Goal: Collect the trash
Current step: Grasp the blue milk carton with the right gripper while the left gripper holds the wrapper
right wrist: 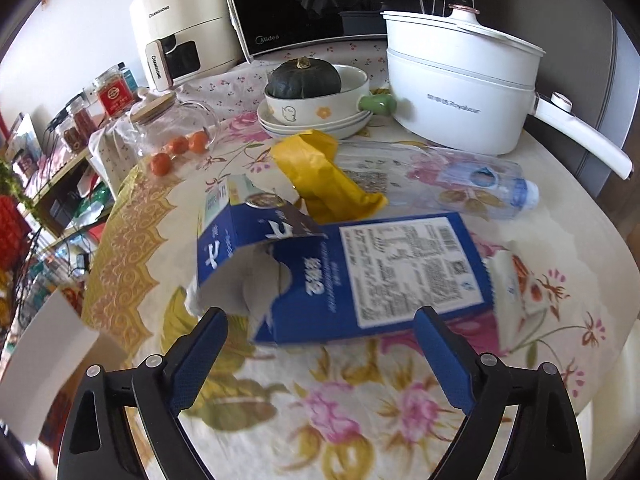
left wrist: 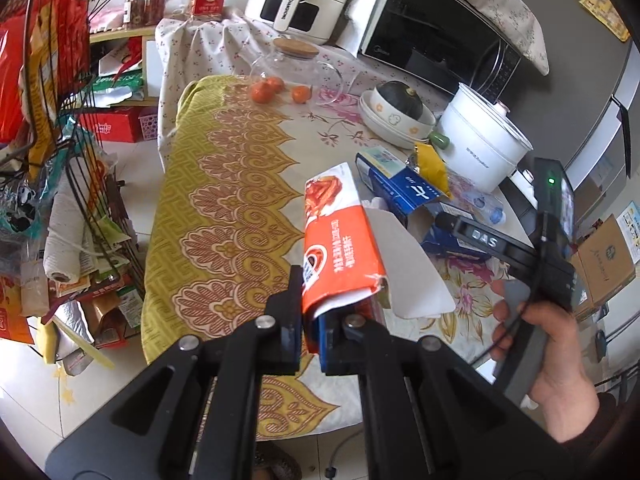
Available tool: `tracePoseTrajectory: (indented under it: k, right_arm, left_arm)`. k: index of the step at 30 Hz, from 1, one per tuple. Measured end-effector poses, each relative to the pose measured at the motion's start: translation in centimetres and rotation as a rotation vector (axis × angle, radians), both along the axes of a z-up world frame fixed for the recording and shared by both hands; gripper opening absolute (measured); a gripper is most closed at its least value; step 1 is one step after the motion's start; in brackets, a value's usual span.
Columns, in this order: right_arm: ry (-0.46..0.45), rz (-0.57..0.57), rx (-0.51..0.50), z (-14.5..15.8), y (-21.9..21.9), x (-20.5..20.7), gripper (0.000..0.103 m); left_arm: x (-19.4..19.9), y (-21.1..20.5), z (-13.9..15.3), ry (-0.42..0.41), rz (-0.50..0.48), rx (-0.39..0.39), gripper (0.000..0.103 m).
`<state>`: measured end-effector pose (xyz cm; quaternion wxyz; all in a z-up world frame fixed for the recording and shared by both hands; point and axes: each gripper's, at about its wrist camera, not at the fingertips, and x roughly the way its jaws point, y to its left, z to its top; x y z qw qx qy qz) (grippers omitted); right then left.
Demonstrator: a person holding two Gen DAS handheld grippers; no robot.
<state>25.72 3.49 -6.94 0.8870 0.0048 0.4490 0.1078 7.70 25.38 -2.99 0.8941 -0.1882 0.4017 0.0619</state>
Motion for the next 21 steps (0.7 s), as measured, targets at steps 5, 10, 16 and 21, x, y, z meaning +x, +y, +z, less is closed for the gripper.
tracePoseTrajectory:
  k: [5, 10, 16, 21]
  right_arm:
    - [0.007, -0.046, -0.108, -1.8, 1.5, 0.7, 0.081]
    - [0.012, -0.044, -0.167, -3.2, 0.4, -1.5, 0.068]
    - [0.01, -0.047, -0.199, -4.4, -3.2, -4.8, 0.059]
    - [0.003, -0.078, -0.18, -5.1, -7.0, -5.9, 0.056]
  left_arm:
    - [-0.3, 0.8, -0.4, 0.009, -0.006, -0.019, 0.007]
    - [-0.2, 0.6, -0.6, 0.017, -0.013, -0.027, 0.007]
    - [0.1, -0.9, -0.6, 0.023, -0.043, -0.023, 0.007]
    - [0.5, -2.2, -0.5, 0.026, -0.068, -0.026, 0.007]
